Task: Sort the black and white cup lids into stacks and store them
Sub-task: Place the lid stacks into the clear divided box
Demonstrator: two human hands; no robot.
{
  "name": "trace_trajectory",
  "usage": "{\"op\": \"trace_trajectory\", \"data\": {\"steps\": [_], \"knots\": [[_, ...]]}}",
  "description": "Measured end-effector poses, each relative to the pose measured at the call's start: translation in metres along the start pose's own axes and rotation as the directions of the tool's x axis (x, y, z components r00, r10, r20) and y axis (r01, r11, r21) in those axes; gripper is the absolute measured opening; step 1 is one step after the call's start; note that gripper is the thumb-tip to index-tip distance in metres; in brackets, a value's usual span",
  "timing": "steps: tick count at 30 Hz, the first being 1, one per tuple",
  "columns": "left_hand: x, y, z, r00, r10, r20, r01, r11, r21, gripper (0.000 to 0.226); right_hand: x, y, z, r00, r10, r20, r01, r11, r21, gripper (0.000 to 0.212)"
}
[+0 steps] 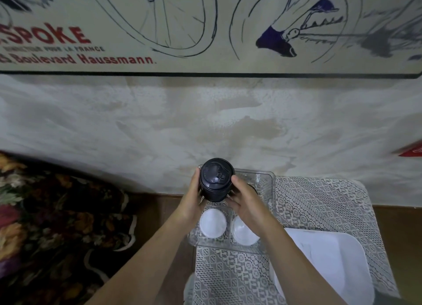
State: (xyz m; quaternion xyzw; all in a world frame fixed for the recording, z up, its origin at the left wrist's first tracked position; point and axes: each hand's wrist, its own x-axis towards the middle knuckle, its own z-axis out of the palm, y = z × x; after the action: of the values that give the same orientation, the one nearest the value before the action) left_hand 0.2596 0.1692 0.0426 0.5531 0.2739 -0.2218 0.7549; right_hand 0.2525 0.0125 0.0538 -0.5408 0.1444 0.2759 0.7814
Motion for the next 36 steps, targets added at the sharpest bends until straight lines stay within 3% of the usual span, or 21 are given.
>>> {"op": "trace_trajectory", "data": {"steps": [2,7,16,22,28,32,36], "knots": [[0.001,0.0,-0.001,1.0,0.005,0.0,-0.005,1.0,0.02,0.062,0.001,0.0,-0.001,1.0,0.004,-0.004,-0.004,1.0,0.002,0.051],[0.002,0.002,-0.002,1.0,-0.004,0.013,0.003,0.996,0.088,0.043,0.002,0.001,-0.005,0.999,0.03,-0.029,-0.029,0.999,0.041,0.046],[0.001,0.003,0.0,0.999,0.0,0.047,-0.005,0.995,0.102,0.038,0.002,0.004,-0.008,0.998,0.045,-0.047,-0.041,0.996,0.08,0.044],[0.004,0.003,0.0,0.998,0.03,0.047,-0.035,0.992,0.117,0.043,0.003,0.012,-0.007,0.996,0.067,-0.055,-0.063,0.996,0.069,0.024],[0.005,-0.001,-0.005,0.989,0.12,-0.083,-0.103,0.978,0.182,0.035,0.003,0.02,-0.007,0.997,0.059,-0.046,-0.057,0.998,0.033,0.043],[0.005,-0.004,-0.009,0.989,0.114,-0.092,-0.096,0.978,0.186,0.036,0.003,0.023,-0.009,0.998,0.029,-0.054,-0.027,0.999,0.023,0.054],[0.001,-0.003,-0.011,0.996,0.081,-0.029,-0.072,0.972,0.225,0.049,0.002,0.027,-0.012,0.994,0.009,-0.106,-0.013,0.999,-0.036,0.025]]}}
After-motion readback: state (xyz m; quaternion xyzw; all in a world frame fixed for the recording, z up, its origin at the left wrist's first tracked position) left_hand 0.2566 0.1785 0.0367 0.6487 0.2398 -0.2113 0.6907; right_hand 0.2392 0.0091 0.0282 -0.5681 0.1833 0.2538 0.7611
